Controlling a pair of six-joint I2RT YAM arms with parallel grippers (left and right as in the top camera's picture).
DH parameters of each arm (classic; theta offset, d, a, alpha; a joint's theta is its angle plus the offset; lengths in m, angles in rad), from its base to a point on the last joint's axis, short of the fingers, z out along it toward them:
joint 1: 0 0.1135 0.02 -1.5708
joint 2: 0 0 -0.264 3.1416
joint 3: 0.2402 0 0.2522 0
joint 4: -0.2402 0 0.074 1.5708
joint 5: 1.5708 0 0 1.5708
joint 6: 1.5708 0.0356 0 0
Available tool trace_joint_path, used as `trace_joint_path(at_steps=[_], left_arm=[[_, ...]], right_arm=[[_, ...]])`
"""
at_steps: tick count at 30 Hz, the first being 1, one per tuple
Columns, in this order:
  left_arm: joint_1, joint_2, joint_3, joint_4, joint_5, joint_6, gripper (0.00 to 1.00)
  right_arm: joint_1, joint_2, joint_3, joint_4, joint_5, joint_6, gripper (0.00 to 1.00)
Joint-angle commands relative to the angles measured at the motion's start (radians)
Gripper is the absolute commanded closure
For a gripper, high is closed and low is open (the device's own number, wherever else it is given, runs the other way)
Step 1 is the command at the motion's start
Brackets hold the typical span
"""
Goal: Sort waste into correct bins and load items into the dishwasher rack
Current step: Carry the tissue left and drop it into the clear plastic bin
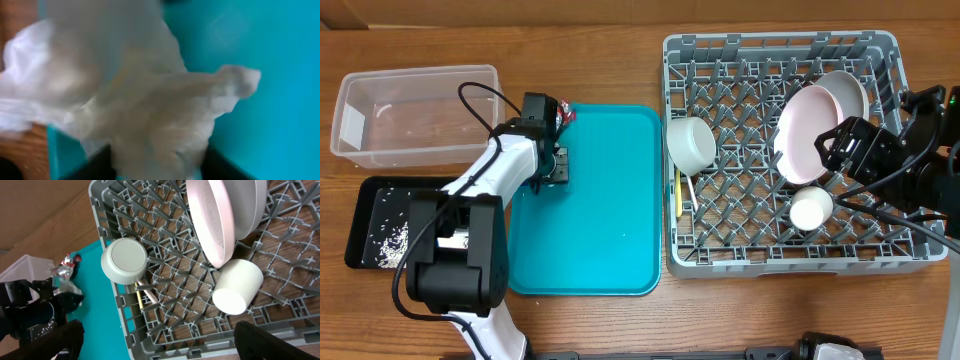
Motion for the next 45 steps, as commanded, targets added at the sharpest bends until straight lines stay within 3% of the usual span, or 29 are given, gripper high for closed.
trace_joint_path(at_steps=[1,2,5,10,17,23,24,25,26,29,31,36,42,45], left_arm=[[-0.003,-0.009,0.021,-0.083,-0.014,-0.018,0.77],[-0.003,-0.042,0.051,-0.146,-0.012,-0.037,0.85],[-0.003,-0.1,0.096,-0.227,-0.009,-0.047,0.95],[0.017,-0.212,0.155,-0.267,-0.034,-0.046,0.96],[0.126,-0.266,0.193,-0.158,-0.036,-0.046,0.96],[0.253,-0.19,0.191,0.016,-0.006,-0.04,0.96],[0.262,-0.179,0.191,0.031,0.029,-0.017,0.87],[0.264,-0.174,0.191,0.036,0.068,0.016,0.68],[0.263,-0.174,0.192,0.036,0.093,0.047,0.41],[0.233,-0.18,0.209,0.016,0.086,0.067,0.19],[0.2,-0.182,0.226,0.002,0.085,0.067,0.14],[0.053,-0.175,0.237,-0.003,0.095,0.164,0.15],[-0.095,-0.058,0.235,0.147,-0.118,0.214,0.0],[-0.111,0.032,0.235,0.222,-0.135,0.211,0.0]], right_arm=[[-0.005,-0.002,0.024,0.003,0.018,-0.006,0.0],[-0.005,-0.002,0.024,0.004,0.018,-0.006,0.0],[-0.005,-0.002,0.024,0.003,0.018,-0.006,0.0],[-0.005,-0.002,0.024,0.003,0.018,-0.006,0.0],[-0.005,-0.002,0.024,-0.012,0.018,-0.006,0.0],[-0.005,-0.002,0.024,-0.016,0.018,-0.006,0.0],[-0.005,-0.002,0.024,-0.016,0.018,-0.006,0.0],[-0.005,-0.002,0.024,-0.015,0.018,-0.006,0.0],[-0.005,-0.002,0.024,-0.015,0.018,-0.006,0.0],[-0.005,-0.002,0.024,-0.015,0.018,-0.006,0.0],[-0.005,-0.002,0.024,-0.015,0.018,-0.006,0.0],[-0.005,0.0,0.024,-0.011,0.018,-0.006,0.0],[-0.005,0.012,0.024,-0.012,0.018,-0.006,0.0],[-0.005,0.018,0.024,-0.011,0.018,-0.006,0.0]])
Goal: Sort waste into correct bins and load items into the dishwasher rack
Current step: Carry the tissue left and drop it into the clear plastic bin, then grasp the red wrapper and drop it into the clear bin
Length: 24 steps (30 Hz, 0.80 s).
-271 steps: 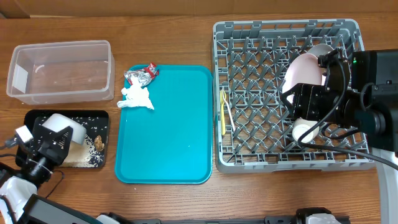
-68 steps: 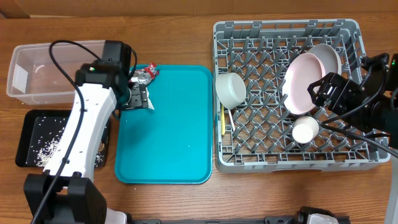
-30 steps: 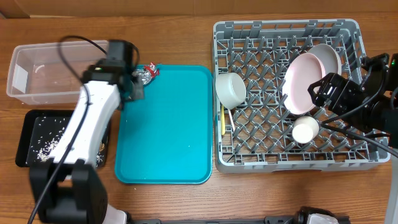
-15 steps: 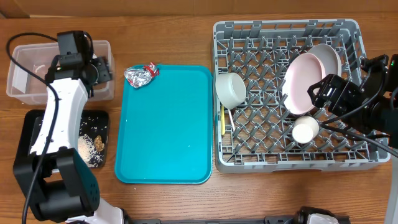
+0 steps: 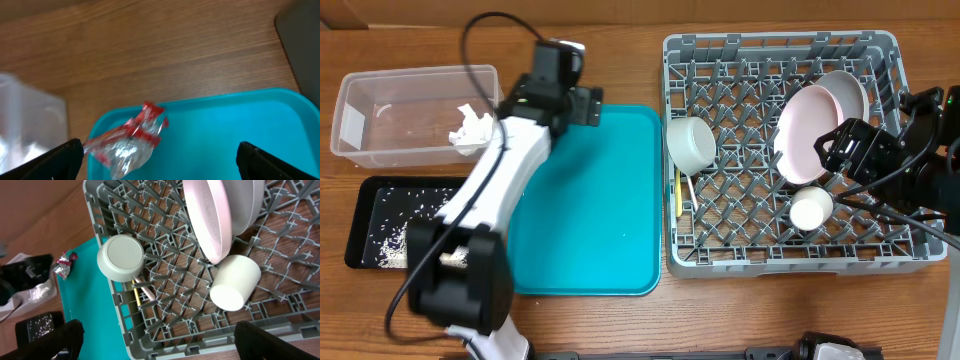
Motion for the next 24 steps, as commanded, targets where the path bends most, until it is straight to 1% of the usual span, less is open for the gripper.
trace_joint_path(at_steps=[1,4,6,10,11,12,13,14,16,17,20,22,23,24], left_arm=[[0.006,0.121,0.008,0.037,-0.095,0.014,0.0],[0.021,0.181,0.008,0.056,-0.142,-0.092,0.0],[0.039,0.203,0.008,0.066,-0.142,-0.139,0.0],[0.053,0.21,0.008,0.101,-0.134,-0.137,0.01],[0.053,0.21,0.008,0.103,-0.127,-0.137,0.05],[0.053,0.21,0.008,0.102,-0.112,-0.137,0.1],[0.053,0.21,0.008,0.093,-0.082,-0.137,0.2],[0.052,0.21,0.008,0.086,-0.064,-0.137,0.25],[0.051,0.21,0.008,0.053,-0.016,-0.137,0.49],[0.051,0.21,0.008,0.039,0.0,-0.138,0.58],[0.051,0.209,0.009,-0.024,0.064,-0.137,0.77],[0.051,0.209,0.011,-0.073,0.074,-0.138,0.94],[0.051,0.204,0.014,-0.097,0.079,-0.138,0.96],[0.051,0.196,0.02,-0.122,0.084,-0.142,0.96]], right_arm=[[-0.006,0.009,0.024,0.005,0.01,-0.006,0.0],[-0.006,0.011,0.024,0.002,0.01,-0.006,0.0],[-0.006,0.011,0.024,0.003,0.01,-0.006,0.0],[-0.006,0.011,0.024,0.011,0.01,-0.006,0.0],[-0.006,0.011,0.024,0.013,0.011,-0.006,0.0],[-0.006,0.011,0.024,0.014,0.011,-0.006,0.0],[-0.006,0.011,0.024,0.014,0.011,-0.006,0.0],[-0.006,0.011,0.024,0.014,0.011,-0.006,0.0],[-0.006,0.011,0.024,0.017,0.018,-0.006,0.0],[-0.006,0.011,0.024,0.017,0.021,-0.006,0.0],[-0.006,0.011,0.024,0.016,0.022,-0.006,0.0],[-0.006,0.011,0.024,0.017,0.022,-0.006,0.0],[-0.006,0.011,0.024,0.017,0.022,-0.006,0.0],[-0.006,0.011,0.024,0.017,0.022,-0.006,0.0]])
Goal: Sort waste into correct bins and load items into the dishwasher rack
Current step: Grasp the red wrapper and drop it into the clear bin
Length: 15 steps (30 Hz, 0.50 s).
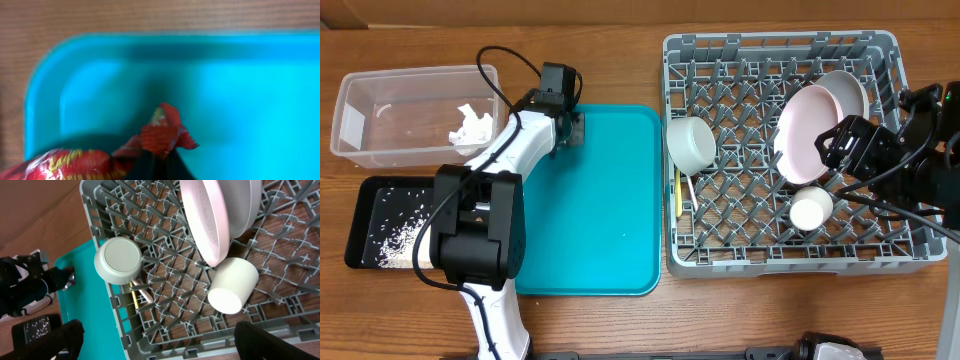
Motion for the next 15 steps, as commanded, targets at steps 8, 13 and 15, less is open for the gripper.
trace_joint_path(at_steps=[8,13,15], left_arm=[[0.014,-0.225,0.146,-0.249,0.05,-0.035,0.96],[0.109,-0.33,0.15,-0.227,-0.071,-0.031,0.96],[0.169,-0.326,0.149,-0.209,-0.059,-0.032,0.96]], right_arm=[[-0.005,-0.002,0.024,-0.006,0.01,-0.006,0.0],[-0.005,-0.002,0.024,-0.009,0.01,-0.006,0.0],[-0.005,-0.002,0.024,-0.008,0.01,-0.006,0.0]])
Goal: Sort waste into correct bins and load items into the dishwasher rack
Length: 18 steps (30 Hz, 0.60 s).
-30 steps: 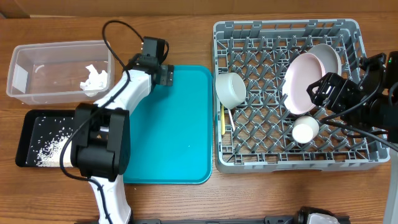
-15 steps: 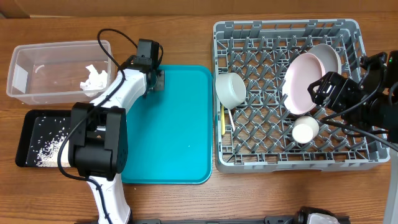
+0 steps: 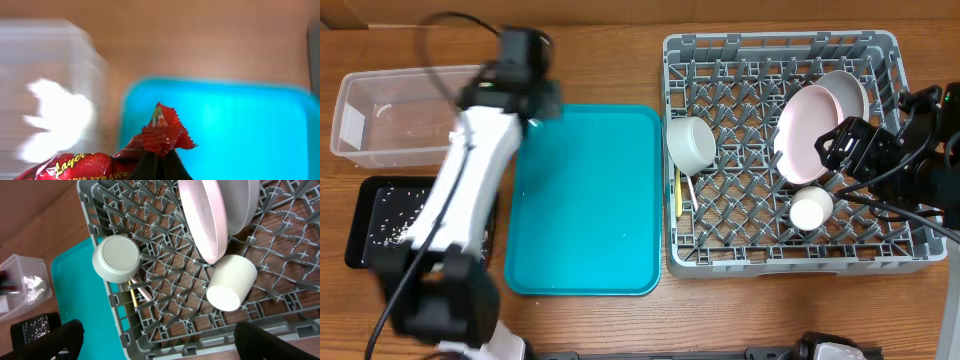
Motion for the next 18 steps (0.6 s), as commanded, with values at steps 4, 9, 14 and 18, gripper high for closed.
trace_joint_path(at_steps=[4,9,14,18], left_arm=[[0.189,0.043,0.005,0.038,0.013,-0.012,0.96],[0.262,0.055,0.013,0.014,0.051,-0.009,0.24],[0.27,-0.01,0.137,-0.154,0.109,-0.008,0.0],[0.256,-0.093,0.283,-0.337,0.109,-0.008,0.02]], right_arm=[[-0.006,-0.002,0.024,0.006,0.006,-0.006,0.0],[-0.006,-0.002,0.024,0.011,0.006,-0.015,0.0],[-0.006,-0.003,0.024,0.043,0.005,-0.076,0.0],[-0.006,-0.012,0.024,0.051,0.001,-0.079,0.0]])
